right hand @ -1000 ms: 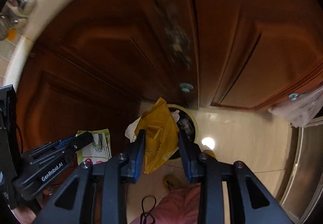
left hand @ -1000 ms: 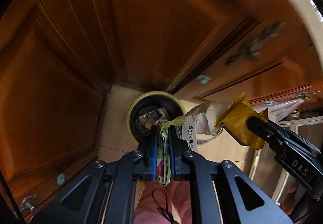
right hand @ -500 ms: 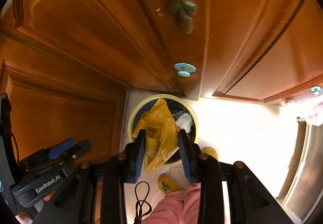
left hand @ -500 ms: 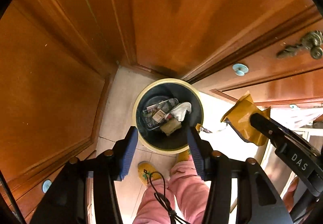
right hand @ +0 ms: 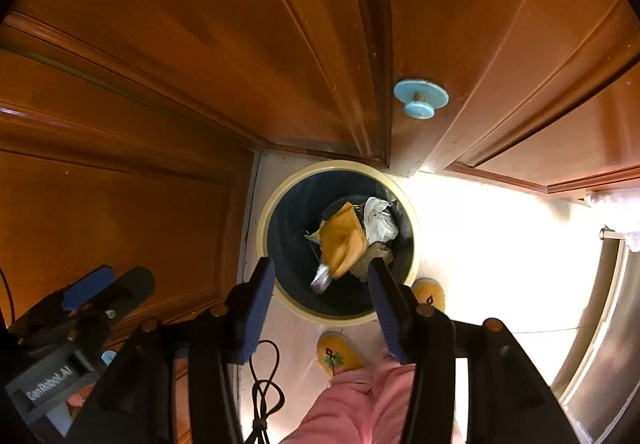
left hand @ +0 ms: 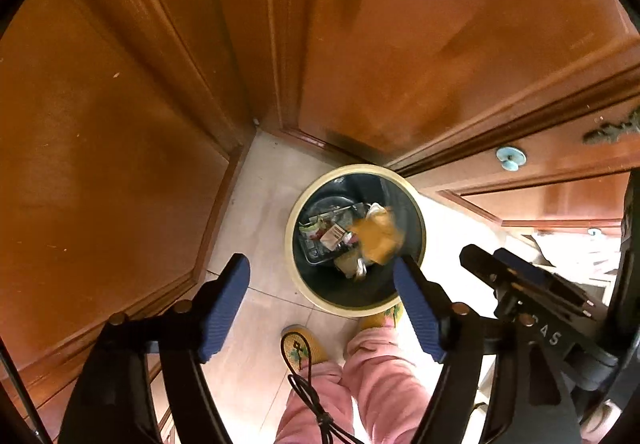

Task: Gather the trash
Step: 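Carry wrapper and yellow bag down over the floor bin and release both, then raise both open tools back up toward the counter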

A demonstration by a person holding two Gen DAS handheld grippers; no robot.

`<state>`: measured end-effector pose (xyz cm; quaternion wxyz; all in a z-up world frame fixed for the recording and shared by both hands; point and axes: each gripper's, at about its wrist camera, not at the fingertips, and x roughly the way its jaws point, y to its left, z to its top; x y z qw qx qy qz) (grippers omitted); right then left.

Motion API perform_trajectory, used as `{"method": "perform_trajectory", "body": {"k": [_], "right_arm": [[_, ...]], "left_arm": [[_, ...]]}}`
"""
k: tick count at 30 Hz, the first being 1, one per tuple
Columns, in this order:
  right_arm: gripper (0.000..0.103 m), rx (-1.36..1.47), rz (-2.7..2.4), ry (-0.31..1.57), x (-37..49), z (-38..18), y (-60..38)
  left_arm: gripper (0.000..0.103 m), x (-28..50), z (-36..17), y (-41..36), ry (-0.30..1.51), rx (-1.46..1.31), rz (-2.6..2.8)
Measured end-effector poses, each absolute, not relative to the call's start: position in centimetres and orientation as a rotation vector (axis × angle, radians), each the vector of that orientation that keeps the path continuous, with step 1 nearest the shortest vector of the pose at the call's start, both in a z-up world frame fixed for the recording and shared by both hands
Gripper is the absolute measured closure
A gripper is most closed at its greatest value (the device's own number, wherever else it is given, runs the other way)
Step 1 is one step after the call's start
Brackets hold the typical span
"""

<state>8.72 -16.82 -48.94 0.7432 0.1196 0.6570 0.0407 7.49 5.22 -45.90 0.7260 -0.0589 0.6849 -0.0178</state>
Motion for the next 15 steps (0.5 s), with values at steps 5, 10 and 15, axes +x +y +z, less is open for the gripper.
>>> {"method": "perform_trajectory", "body": {"k": [5, 10, 15], "right_arm": [[0.054, 0.264, 0.089, 1.461, 8.3, -49.0, -17.1], [0.054, 0.263, 0.082, 1.468, 7.9, -49.3, -17.7], [0.054, 0.278, 0.068, 1.46, 7.3, -48.5, -18.3]], "left_arm": [[0.029, 7.5, -45.7, 5.8, 1.507, -0.146, -0.023], [0.029, 7.1, -45.7, 5.1, 1.505, -0.147, -0.027], [0.029, 6.8, -44.3, 4.4, 1.484, -0.134, -0.053]]}}
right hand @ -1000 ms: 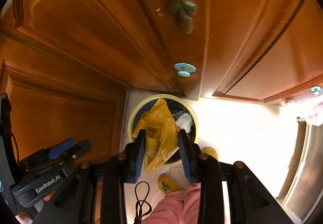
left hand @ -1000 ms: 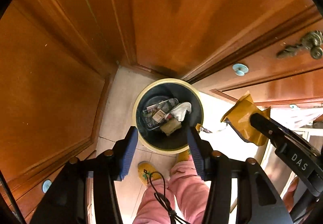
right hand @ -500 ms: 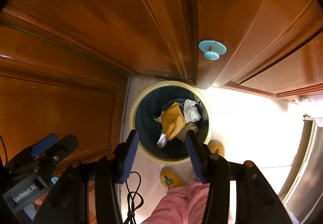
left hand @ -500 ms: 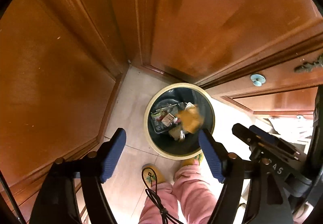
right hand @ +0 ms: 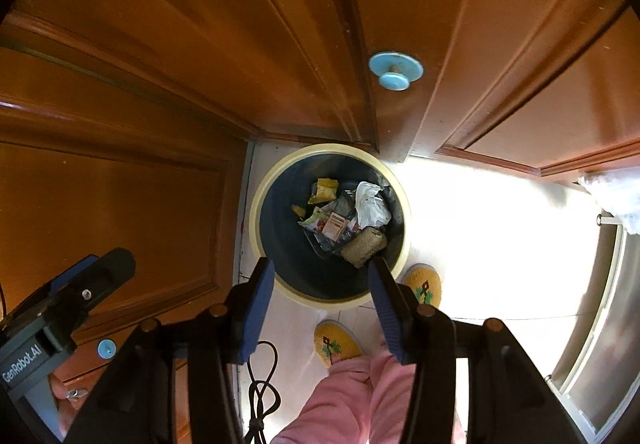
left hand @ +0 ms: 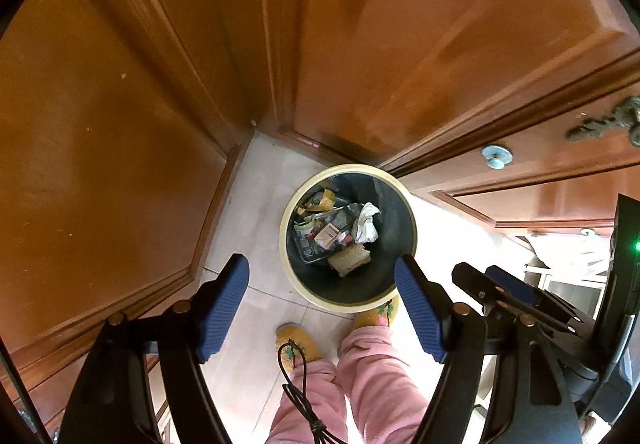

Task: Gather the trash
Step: 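Raise both open tools back up toward the counter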

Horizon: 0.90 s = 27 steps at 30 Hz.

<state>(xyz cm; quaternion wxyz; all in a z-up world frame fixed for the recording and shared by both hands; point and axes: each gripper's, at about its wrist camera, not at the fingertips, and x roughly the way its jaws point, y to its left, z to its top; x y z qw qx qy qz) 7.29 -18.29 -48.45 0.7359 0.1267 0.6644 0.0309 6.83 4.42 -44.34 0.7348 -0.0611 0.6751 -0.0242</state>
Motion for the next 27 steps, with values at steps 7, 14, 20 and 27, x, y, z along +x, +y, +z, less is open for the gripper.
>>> {"method": "perform_trajectory", "body": {"k": [7, 14, 20, 27], "right_arm": [[0.054, 0.314, 0.064, 1.425, 6.4, -45.1, -19.2], [0.054, 0.344, 0.073, 1.336, 5.3, -37.9, -20.0], [0.054, 0.364, 0.093, 1.221, 4.3, -29.1, -20.8], [0.054, 0.363, 0.099, 1.041, 3.4, -18.3, -21.9]], "left_arm": [[0.029, 6.3, -40.2, 3.5, 1.442, -0.117, -0.079], [0.029, 6.0, -32.2, 3.2, 1.363, -0.102, -0.109], [0.029, 6.0, -23.2, 2.6, 1.247, -0.092, -0.15], [0.027, 6.5, -12.1, 2.4, 1.058, -0.089, -0.194]]}}
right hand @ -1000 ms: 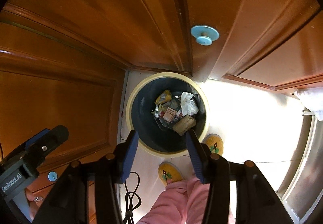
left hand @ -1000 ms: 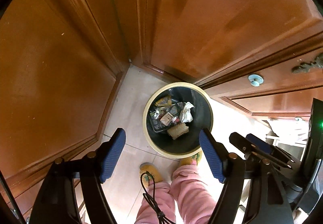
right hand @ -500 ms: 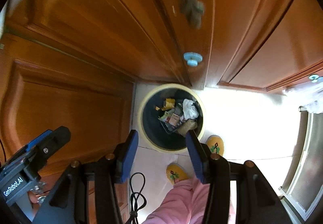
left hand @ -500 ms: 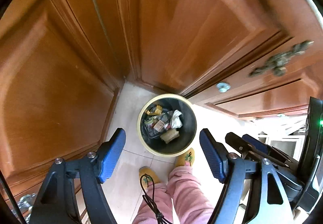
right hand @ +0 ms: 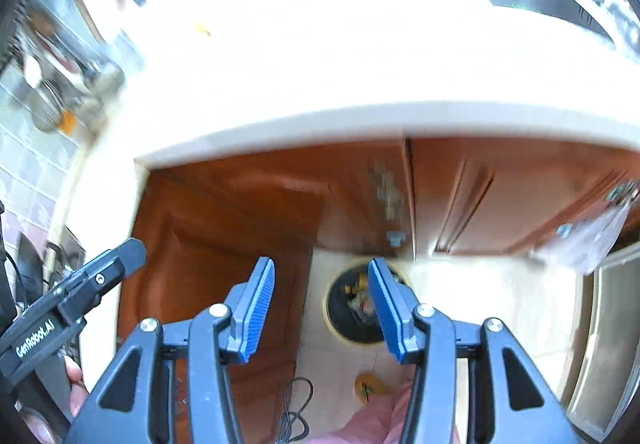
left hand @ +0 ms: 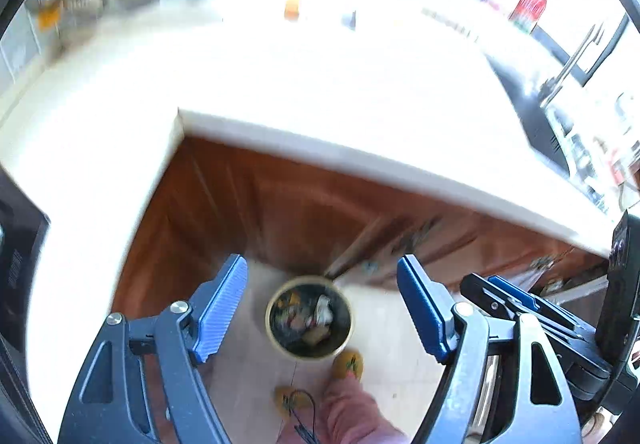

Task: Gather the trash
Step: 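Raise both open tools back up toward the counter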

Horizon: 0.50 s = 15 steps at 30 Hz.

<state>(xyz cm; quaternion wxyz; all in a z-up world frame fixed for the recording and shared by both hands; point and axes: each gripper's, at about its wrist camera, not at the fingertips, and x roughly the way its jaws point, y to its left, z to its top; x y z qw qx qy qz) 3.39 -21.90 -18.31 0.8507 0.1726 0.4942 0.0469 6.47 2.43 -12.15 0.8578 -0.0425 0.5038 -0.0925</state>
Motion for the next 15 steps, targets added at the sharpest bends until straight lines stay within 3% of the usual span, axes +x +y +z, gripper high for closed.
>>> {"method": "perform_trajectory", "body": {"k": [15], "right_arm": [[0.054, 0.298, 0.083, 0.661, 4.9, 2.2, -24.9]], "left_arm": [[0.02, 10.1, 6.4, -1.2, 0.664, 0.044, -0.255]]}}
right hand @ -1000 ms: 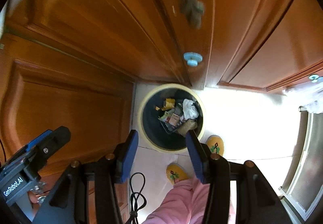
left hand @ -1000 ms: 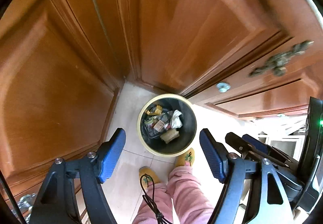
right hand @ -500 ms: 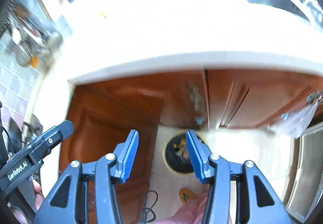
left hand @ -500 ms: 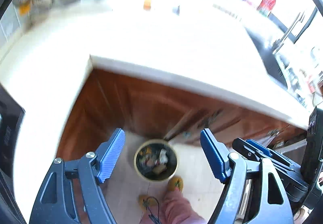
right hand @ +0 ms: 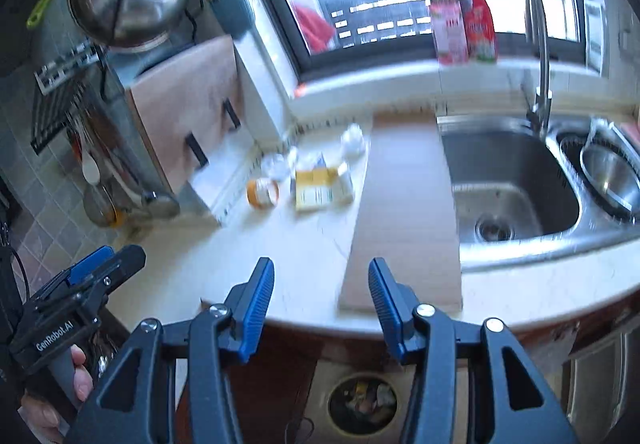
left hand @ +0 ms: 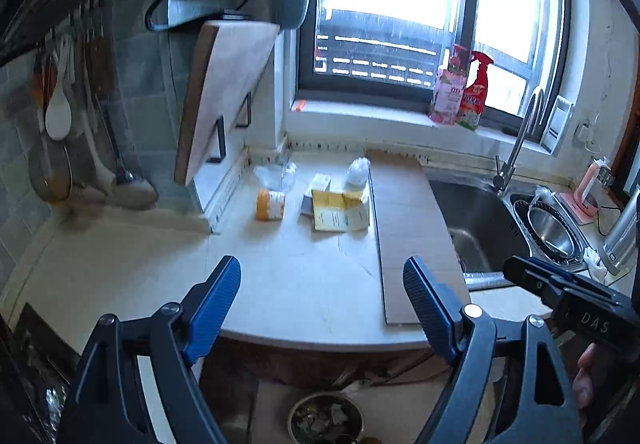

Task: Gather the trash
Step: 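Raise both open tools back up toward the counter, then grasp the orange cake cup with left tool while right tool grasps yellow paper box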

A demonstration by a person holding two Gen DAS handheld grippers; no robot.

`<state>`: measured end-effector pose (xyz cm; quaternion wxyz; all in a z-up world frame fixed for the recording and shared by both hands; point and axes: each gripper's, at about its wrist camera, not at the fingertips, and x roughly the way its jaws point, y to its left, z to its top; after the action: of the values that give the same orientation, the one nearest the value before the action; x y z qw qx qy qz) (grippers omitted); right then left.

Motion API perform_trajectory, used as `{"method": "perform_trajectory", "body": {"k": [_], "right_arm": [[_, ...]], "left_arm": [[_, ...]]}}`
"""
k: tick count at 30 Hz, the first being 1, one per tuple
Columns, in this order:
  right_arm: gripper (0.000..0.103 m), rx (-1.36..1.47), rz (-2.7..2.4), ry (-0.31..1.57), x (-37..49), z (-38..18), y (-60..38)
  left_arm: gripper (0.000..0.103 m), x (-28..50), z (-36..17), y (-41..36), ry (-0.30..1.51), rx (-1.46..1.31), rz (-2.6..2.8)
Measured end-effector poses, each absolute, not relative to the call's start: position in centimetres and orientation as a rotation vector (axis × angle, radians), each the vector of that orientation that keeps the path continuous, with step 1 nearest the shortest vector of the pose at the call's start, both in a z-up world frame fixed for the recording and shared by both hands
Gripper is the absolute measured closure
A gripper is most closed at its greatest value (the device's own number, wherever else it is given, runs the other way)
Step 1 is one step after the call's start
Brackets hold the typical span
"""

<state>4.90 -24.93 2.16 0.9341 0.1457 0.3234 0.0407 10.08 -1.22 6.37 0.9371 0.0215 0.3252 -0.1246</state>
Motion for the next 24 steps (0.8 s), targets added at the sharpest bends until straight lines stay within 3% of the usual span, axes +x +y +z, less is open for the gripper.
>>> {"method": "perform_trajectory", "body": {"k": [5, 11, 17, 24], "right_arm": [[0.054, 0.274, 0.092, 0.598, 6.4, 6.6, -26.0], [0.053, 0.269, 0.118, 0.632, 11.1, 7.7, -27.1], [0.053, 0.238, 0.155, 0.68, 17.8, 6.7, -28.2], [0.053, 0.172, 0.267, 0.781, 27.5, 2.8, -28.3]], "left_arm": [[0.017, 11.5, 10.4, -0.8, 0.593, 0.082, -0.244], [0.017, 15.4, 12.0, -1.4, 0.571, 0.127, -0.215], [0.017, 21.5, 9.9, -2.1, 0.6, 0.139, -0.153], [0.017, 29.4, 3.7, -3.7, 0.719, 0.106, -0.077]]}}
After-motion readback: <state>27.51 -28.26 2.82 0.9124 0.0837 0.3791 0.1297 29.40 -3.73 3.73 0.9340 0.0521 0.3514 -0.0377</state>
